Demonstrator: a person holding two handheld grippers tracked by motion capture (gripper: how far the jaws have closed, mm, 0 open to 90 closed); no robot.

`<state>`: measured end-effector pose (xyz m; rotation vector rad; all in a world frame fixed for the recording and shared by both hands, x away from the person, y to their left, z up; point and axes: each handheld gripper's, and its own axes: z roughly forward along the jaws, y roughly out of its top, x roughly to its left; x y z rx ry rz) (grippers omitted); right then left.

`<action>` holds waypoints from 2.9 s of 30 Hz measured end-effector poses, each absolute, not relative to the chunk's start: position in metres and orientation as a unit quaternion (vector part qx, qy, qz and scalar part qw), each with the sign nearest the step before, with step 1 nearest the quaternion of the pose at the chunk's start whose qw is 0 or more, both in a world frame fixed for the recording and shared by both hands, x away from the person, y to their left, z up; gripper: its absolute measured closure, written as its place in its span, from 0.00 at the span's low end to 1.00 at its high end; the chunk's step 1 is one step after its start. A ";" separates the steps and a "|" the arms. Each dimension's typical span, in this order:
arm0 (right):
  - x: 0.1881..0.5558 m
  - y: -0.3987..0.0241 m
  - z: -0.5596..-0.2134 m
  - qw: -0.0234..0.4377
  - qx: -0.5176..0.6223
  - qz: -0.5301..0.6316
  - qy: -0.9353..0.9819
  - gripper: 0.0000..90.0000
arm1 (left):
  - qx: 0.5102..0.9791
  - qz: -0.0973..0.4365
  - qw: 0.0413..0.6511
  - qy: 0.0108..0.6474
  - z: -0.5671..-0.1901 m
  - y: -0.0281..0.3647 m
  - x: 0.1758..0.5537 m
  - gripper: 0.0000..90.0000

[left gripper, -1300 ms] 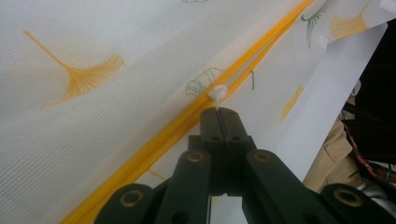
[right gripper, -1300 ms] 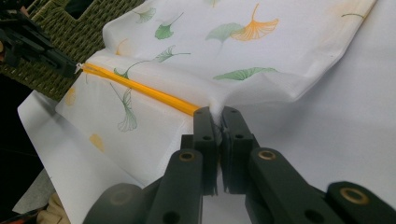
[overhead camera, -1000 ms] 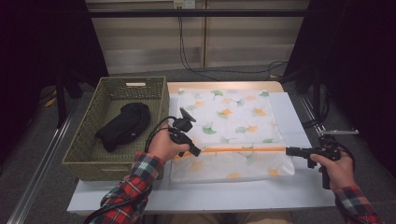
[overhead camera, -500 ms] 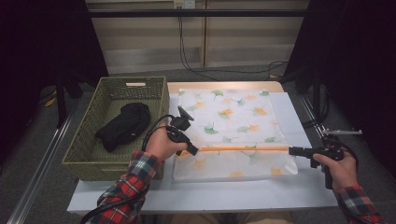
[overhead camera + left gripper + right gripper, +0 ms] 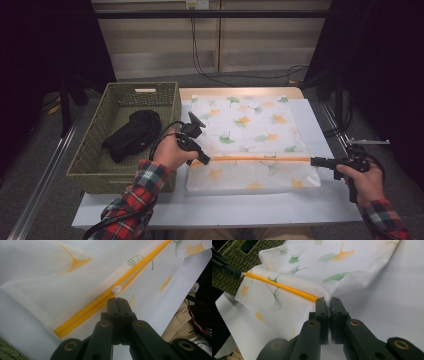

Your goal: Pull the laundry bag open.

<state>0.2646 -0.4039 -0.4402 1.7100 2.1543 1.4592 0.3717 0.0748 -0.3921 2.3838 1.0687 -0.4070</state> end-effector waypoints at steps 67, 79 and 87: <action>0.263 -0.408 -0.440 0.019 0.555 0.466 0.688 0.96 | 0.866 -0.136 0.227 0.424 -0.362 0.125 0.378 1.00; 0.263 -0.407 -0.440 0.020 0.555 0.467 0.688 0.96 | 0.868 -0.130 0.225 0.423 -0.359 0.130 0.378 1.00; 0.263 -0.408 -0.440 0.024 0.555 0.466 0.689 0.96 | 0.866 -0.135 0.226 0.425 -0.359 0.134 0.378 1.00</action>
